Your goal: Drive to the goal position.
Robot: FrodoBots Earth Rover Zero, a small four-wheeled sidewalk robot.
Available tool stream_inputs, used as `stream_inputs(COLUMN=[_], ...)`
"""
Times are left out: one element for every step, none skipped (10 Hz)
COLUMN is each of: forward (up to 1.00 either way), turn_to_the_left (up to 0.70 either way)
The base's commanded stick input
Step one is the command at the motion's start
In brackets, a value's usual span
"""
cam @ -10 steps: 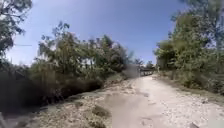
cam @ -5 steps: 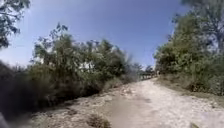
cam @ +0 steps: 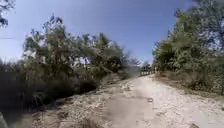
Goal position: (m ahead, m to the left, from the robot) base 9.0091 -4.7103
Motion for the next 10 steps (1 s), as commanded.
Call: stream_inputs(forward=[0.45, 0.45, 0.45, 0.45, 0.45, 0.45, 0.45, 0.45, 0.45, 0.45], turn_to_the_left=[0.02, 0.02, 0.02, 0.01, -0.10, -0.20, -0.05, 0.02, -0.05, -0.26])
